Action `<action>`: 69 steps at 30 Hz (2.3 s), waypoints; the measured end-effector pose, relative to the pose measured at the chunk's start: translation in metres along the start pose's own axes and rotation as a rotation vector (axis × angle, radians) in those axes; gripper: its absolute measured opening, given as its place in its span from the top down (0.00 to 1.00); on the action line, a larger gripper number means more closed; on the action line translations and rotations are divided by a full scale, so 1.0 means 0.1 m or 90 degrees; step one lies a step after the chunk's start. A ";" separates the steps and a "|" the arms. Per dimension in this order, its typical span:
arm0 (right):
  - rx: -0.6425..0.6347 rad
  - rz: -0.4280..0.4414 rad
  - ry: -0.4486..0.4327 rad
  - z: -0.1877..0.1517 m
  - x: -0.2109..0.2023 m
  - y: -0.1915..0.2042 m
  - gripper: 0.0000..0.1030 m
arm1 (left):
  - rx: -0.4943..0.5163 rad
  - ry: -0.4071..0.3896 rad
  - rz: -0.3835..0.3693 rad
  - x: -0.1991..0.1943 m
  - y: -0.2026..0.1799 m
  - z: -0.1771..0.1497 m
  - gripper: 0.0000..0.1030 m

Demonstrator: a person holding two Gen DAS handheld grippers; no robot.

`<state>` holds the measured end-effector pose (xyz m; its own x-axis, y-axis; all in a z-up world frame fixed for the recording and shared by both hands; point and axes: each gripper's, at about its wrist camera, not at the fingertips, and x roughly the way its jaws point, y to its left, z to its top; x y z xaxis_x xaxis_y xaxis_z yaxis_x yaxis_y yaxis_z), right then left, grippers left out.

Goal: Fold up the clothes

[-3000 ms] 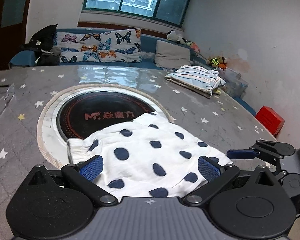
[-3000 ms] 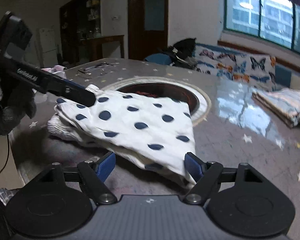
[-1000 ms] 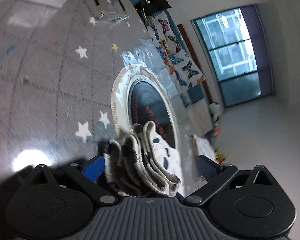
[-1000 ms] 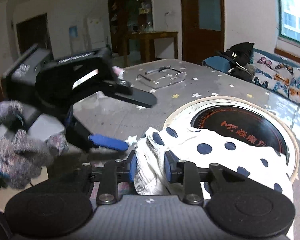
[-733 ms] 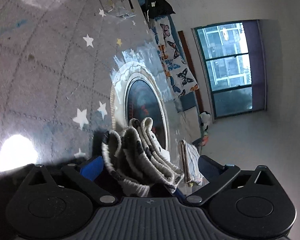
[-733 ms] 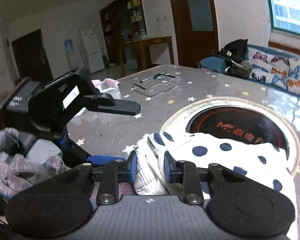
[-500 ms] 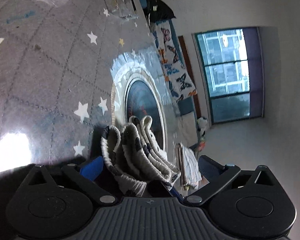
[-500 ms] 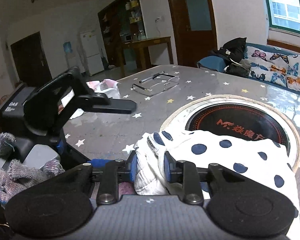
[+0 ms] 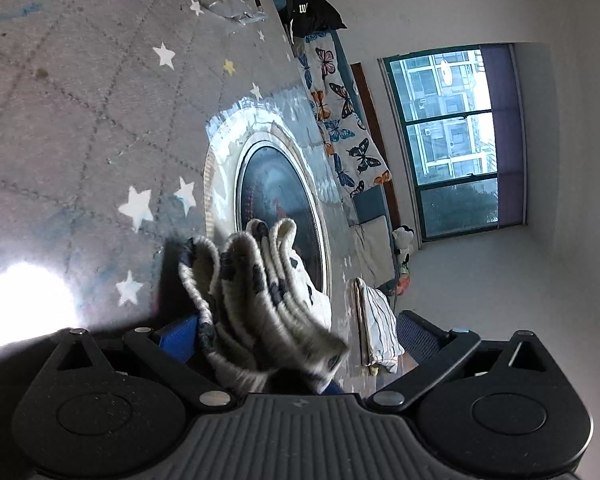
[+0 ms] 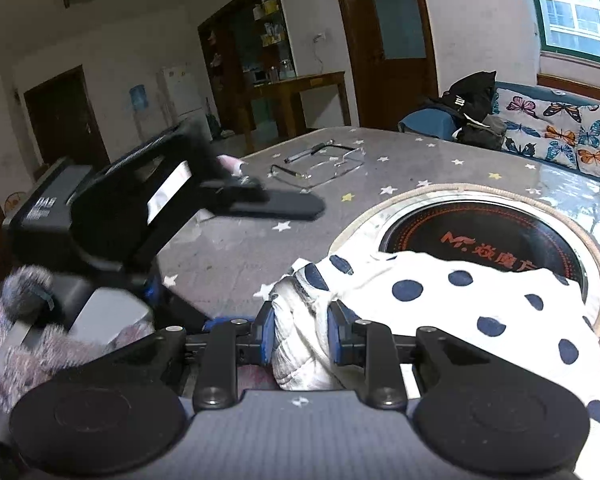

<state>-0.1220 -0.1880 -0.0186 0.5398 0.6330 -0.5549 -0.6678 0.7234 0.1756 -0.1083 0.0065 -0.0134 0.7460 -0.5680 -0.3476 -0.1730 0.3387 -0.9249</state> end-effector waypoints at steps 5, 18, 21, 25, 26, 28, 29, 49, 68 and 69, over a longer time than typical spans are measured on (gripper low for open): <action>-0.053 0.000 0.009 -0.03 0.03 0.10 0.75 | 0.013 0.004 0.006 0.03 0.01 0.02 0.22; 0.062 -0.046 -0.035 -0.08 -0.39 -0.39 0.62 | 0.054 0.026 0.057 0.12 0.11 0.14 0.67; 0.110 -0.130 -0.041 -0.13 -0.52 -0.70 0.62 | 0.071 0.029 0.065 0.13 0.06 0.17 0.67; 0.183 -0.221 -0.034 -0.22 -0.60 -1.14 0.62 | 0.088 0.031 0.074 0.16 0.01 0.18 0.67; 0.196 -0.235 -0.031 -0.24 -0.60 -1.22 0.62 | 0.095 0.031 0.078 0.17 -0.02 0.18 0.67; 0.216 -0.252 -0.025 -0.30 -0.58 -1.37 0.62 | 0.109 0.031 0.084 0.15 -0.03 0.13 0.67; 0.226 -0.255 -0.022 -0.32 -0.57 -1.43 0.62 | 0.117 0.031 0.087 0.15 -0.04 0.13 0.67; 0.333 -0.280 -0.111 -0.48 -0.83 -1.47 0.96 | 0.259 0.066 0.113 0.50 -0.44 0.13 0.70; 0.362 -0.509 -0.170 -0.73 -1.85 -1.74 0.96 | 0.428 0.197 0.053 1.66 -1.22 -0.56 0.71; 0.368 -0.514 -0.171 -0.76 -1.86 -1.76 0.96 | 0.435 0.200 0.053 1.70 -1.24 -0.60 0.71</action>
<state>-0.1441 -0.4542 -0.0079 0.8624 -0.1122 -0.4937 0.2560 0.9379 0.2340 0.0017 -0.1774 0.0328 0.5116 -0.6728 -0.5344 0.2933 0.7214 -0.6274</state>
